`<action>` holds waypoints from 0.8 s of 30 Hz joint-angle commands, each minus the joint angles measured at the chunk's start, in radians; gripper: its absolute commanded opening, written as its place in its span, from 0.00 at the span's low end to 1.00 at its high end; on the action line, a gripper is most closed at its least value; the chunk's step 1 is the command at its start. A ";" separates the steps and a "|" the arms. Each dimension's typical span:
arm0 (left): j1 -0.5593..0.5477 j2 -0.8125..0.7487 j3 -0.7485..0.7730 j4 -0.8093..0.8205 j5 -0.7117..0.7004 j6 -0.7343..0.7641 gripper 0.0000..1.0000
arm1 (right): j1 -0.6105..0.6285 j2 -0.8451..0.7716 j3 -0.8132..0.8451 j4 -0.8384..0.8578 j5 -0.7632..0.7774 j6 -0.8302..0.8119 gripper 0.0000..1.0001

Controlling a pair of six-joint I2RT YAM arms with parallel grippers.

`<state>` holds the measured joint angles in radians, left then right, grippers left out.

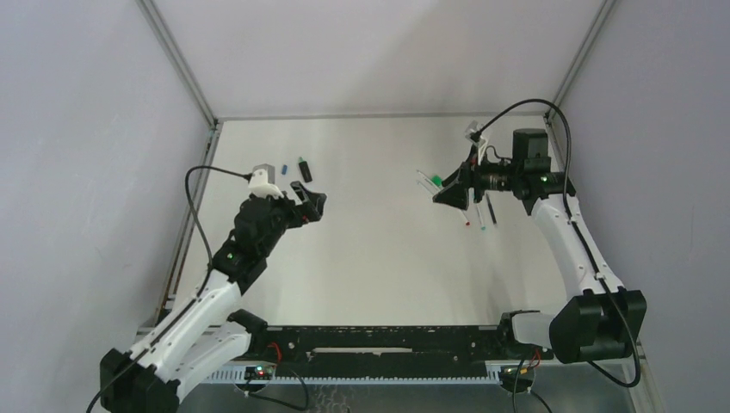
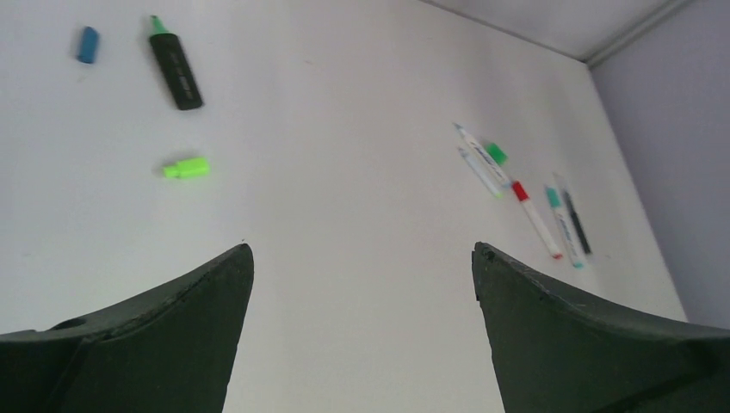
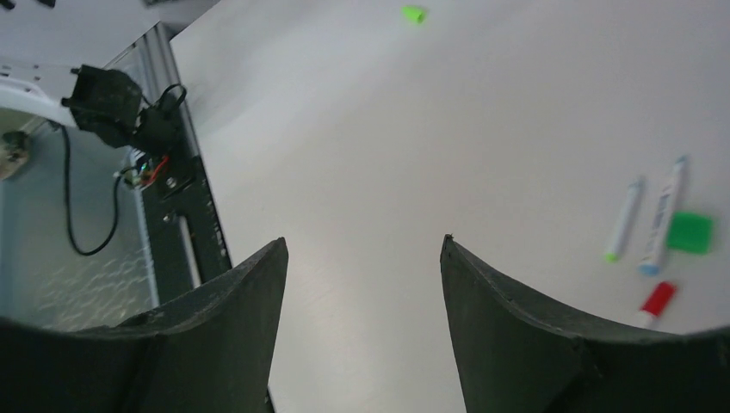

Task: Insert the pens into the pen caps
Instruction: Pick up the pen from the center of the board.

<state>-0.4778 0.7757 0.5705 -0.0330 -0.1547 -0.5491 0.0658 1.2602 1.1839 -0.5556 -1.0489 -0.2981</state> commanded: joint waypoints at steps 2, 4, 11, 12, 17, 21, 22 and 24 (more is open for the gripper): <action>0.126 0.186 0.113 0.095 0.037 0.032 1.00 | -0.015 -0.017 -0.075 0.061 -0.071 0.012 0.72; 0.180 0.292 0.161 0.110 0.074 0.018 0.99 | -0.015 -0.006 -0.075 0.058 -0.056 0.007 0.72; 0.269 0.779 0.541 -0.168 0.039 0.001 0.69 | -0.018 0.033 -0.075 0.048 -0.038 -0.016 0.72; 0.273 0.846 0.611 -0.218 0.033 0.002 0.62 | -0.018 0.036 -0.076 0.045 -0.033 -0.020 0.72; 0.279 1.083 0.875 -0.393 -0.036 0.045 0.56 | -0.020 0.055 -0.075 0.042 -0.022 -0.029 0.71; 0.290 1.194 0.992 -0.443 -0.017 0.075 0.59 | -0.020 0.066 -0.075 0.040 -0.020 -0.037 0.71; 0.290 1.218 1.019 -0.455 -0.014 0.081 0.59 | -0.020 0.066 -0.076 0.038 -0.019 -0.038 0.71; 0.292 1.265 1.070 -0.482 -0.003 0.093 0.60 | -0.019 0.068 -0.074 0.038 -0.018 -0.041 0.71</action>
<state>-0.1974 1.9804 1.5127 -0.4164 -0.1566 -0.5076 0.0536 1.3251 1.0931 -0.5343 -1.0706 -0.3103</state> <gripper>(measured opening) 0.593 0.715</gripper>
